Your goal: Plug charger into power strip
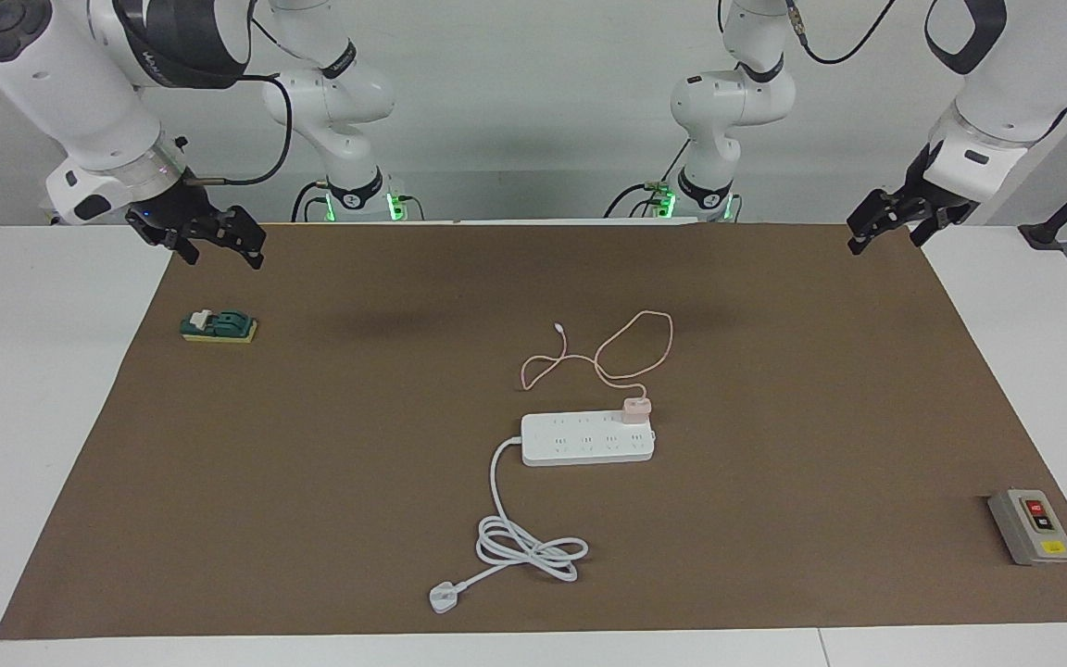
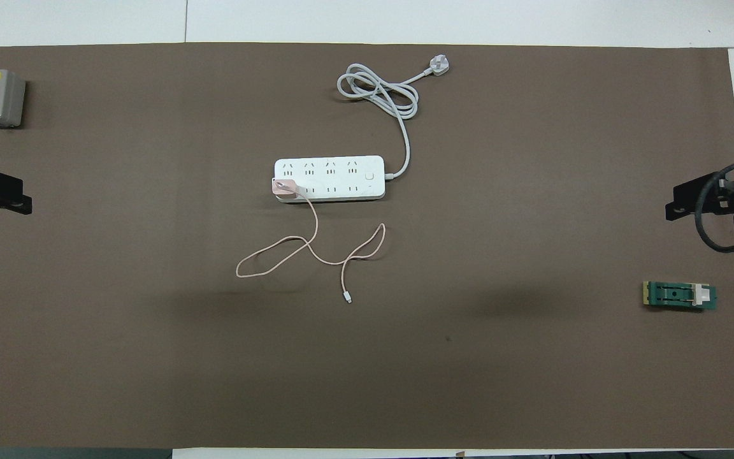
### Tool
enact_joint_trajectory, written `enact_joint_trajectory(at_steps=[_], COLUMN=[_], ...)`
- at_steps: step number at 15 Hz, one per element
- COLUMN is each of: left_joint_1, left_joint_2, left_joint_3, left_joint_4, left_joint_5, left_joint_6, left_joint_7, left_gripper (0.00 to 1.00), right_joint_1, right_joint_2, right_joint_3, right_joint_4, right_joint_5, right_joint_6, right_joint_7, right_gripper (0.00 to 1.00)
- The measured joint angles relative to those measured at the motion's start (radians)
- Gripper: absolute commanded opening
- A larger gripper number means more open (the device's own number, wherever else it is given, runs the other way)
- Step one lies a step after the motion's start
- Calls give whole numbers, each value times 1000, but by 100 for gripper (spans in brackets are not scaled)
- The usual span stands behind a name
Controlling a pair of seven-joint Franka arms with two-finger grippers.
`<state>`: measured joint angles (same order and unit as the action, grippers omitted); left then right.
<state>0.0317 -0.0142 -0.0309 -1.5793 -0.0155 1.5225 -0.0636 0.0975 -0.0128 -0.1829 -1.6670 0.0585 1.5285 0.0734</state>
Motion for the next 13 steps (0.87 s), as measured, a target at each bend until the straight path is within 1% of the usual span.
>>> enact_joint_trajectory(at_steps=[3, 13], left_joint_1=[0, -12], left_joint_2=[0, -12], left_joint_3=[0, -9], left_joint_4=[-2, -37], left_joint_5=[-7, -9], left_joint_6=[35, 35], left_joint_7=[5, 20], left_gripper=[100, 100], right_joint_1=[0, 0], right_joint_2=[0, 0], right_joint_3=[0, 0], right_joint_4=[0, 0], right_joint_5=[0, 0], right_joint_6=[0, 0], right_joint_7=[0, 0], right_gripper=[100, 100])
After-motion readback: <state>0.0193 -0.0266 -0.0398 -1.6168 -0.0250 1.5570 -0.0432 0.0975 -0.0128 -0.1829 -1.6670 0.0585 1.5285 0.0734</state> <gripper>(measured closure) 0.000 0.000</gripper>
